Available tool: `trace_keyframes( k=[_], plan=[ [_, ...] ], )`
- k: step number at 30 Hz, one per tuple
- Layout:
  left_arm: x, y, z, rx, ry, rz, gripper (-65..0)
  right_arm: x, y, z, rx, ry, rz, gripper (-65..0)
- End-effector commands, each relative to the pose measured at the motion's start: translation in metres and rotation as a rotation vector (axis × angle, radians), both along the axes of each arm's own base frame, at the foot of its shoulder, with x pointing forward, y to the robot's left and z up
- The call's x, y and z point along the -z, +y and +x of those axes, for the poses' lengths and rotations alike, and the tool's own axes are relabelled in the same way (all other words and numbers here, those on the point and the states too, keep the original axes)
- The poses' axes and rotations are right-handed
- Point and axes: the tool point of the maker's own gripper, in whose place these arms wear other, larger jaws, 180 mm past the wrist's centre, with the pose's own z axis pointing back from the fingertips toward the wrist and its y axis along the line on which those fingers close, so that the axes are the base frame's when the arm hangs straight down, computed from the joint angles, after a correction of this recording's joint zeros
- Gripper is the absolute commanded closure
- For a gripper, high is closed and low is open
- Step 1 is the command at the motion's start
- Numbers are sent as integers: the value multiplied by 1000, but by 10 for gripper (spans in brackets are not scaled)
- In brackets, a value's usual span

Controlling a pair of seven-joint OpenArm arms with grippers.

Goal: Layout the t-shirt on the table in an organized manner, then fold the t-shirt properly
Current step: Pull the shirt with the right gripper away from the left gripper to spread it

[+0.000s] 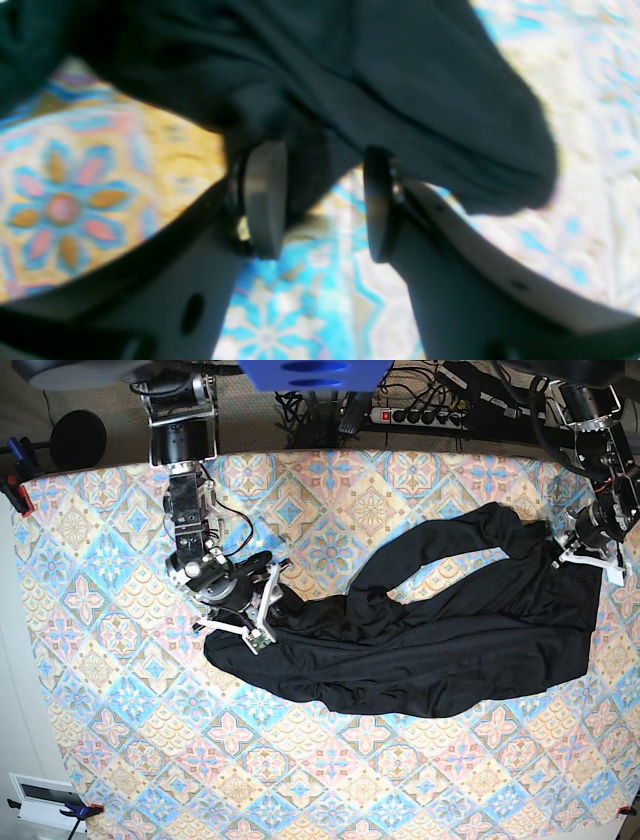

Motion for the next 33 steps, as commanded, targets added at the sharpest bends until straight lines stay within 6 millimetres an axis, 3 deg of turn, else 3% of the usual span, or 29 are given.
trace_keyframes(
  k=[1, 8, 20, 22, 25, 27, 29, 30, 33],
  plan=[
    [-13, 8, 8, 5, -32, 30, -182, -15, -5, 12, 9, -52, 3, -235],
    [-13, 8, 8, 7, -36, 25, -182, -10, 18, 6, -56, -40, 2, -236],
    [-14, 7, 8, 7, -37, 25, -182, 35, 14, -12, -51, 95, -10, -233],
    [-14, 7, 8, 7, -37, 25, -182, 39, 14, -13, -50, 107, -11, -203],
    [-14, 7, 9, 7, -39, 25, -182, 35, 13, -13, -51, 94, -14, -71],
    [-15, 8, 9, 7, -39, 28, -182, 21, 12, -7, -48, 54, -12, 0],
    [-17, 4, 17, 20, -49, 29, -182, 1, 13, 0, -51, -7, -8, -13],
    [-17, 2, 19, 27, -49, 29, -182, 1, 9, -4, -44, -11, -10, -7],
    [-16, -1, 20, 38, -47, 28, -182, 1, -26, -22, 23, -17, -36, 0]
  ],
)
